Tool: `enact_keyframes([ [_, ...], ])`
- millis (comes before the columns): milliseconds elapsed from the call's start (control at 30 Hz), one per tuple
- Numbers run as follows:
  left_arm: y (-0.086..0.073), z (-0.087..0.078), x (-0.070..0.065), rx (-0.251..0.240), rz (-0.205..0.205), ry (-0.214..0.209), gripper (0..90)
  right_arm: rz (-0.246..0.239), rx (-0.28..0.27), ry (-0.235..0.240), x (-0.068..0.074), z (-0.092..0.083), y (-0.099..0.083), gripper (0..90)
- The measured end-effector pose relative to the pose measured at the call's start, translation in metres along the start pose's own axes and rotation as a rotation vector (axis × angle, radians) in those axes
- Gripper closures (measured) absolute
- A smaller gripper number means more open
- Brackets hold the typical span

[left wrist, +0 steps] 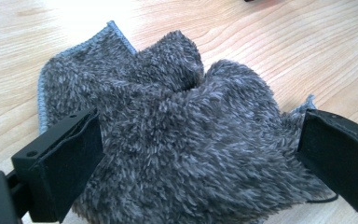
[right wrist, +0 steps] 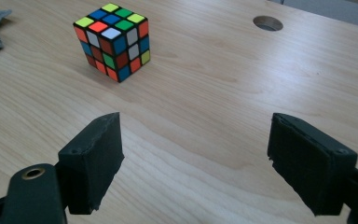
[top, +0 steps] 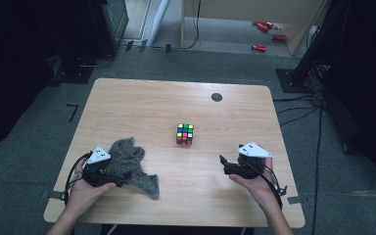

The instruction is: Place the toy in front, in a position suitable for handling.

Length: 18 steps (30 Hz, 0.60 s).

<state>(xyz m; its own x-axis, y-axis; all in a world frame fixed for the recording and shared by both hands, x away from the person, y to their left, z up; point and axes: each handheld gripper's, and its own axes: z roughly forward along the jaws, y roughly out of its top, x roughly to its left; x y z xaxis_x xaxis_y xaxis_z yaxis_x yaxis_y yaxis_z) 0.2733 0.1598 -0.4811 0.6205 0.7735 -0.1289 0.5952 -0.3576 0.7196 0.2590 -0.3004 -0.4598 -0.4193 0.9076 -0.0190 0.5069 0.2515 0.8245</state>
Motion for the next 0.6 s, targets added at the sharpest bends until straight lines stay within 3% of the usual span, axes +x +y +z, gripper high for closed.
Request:
enact_keyframes([
  [200, 0.005, 0.002, -0.005, 0.019, 0.023, 0.008, 0.9, -0.018, -0.008, 0.028, 0.01, 0.013, 0.012, 18.1],
  [600, 0.004, 0.01, -0.009, -0.006, 0.014, 0.004, 0.9, -0.059, -0.022, 0.109, 0.024, 0.034, 0.036, 17.5],
])
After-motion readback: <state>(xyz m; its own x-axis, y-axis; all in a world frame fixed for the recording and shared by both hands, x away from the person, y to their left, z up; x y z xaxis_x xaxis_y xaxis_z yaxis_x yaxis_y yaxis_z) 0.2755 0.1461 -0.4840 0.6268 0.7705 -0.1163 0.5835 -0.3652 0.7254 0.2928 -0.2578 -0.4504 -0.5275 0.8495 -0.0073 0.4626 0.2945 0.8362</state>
